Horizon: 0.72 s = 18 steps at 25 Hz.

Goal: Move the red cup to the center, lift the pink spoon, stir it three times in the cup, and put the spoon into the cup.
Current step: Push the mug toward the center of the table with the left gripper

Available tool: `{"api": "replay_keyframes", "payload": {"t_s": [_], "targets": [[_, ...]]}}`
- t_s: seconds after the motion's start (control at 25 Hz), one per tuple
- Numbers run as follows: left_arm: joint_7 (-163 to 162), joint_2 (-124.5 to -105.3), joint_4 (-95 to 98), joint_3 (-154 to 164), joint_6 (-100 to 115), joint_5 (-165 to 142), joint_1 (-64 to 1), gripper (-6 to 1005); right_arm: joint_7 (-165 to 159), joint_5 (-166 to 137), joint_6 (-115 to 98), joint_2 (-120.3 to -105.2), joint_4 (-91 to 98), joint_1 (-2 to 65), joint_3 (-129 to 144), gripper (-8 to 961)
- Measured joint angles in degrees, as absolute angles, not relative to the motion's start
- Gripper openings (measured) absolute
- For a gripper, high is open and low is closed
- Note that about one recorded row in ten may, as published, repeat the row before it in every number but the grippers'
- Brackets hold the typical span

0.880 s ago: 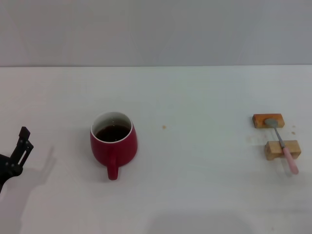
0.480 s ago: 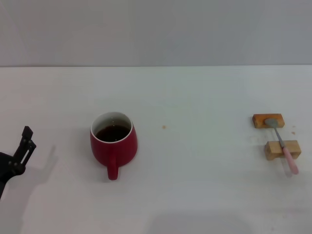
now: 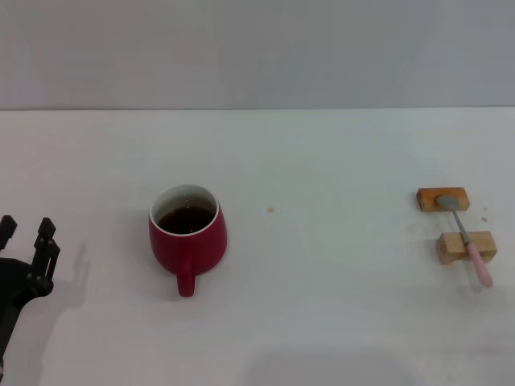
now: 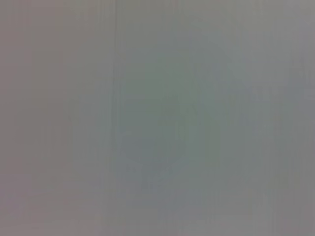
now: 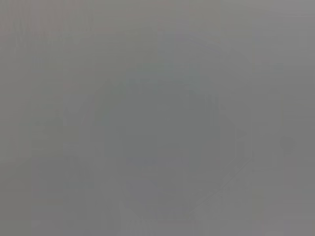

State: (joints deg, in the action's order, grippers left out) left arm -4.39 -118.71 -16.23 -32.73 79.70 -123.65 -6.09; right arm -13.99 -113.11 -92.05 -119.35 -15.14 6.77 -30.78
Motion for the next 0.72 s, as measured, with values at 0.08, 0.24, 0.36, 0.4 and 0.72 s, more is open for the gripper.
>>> {"api": "replay_keyframes", "payload": {"t_s": [0.08,0.24,0.36,0.4,0.72], "targets": [[-4.39,-118.67,-16.23,-32.68,79.04,-123.64,-6.31,618,-14.13,-113.11,-92.23,-119.35,-15.08,6.77,-30.73,691],[-4.39,-118.56,-16.26,-32.46,77.38,-123.68,-7.33,459,-14.15,-113.11,-92.66,-119.35,-15.08,6.76,-30.60,691],[-4.39,-118.45,-16.14,-32.41,76.00,-123.86,-8.35,350,-14.19,-113.11,-92.72,-119.35,-15.09,6.77,-30.57,691],[-4.39,-118.42,-16.02,-32.41,75.63,-123.90,-8.74,314,-14.25,-113.11,-92.75,-119.35,-15.10,6.77,-30.54,691],[-4.39,-118.38,-15.64,-31.85,71.92,-124.53,-11.70,58,-14.49,-113.11,-92.82,-119.35,-15.12,6.76,-30.49,691]]}}
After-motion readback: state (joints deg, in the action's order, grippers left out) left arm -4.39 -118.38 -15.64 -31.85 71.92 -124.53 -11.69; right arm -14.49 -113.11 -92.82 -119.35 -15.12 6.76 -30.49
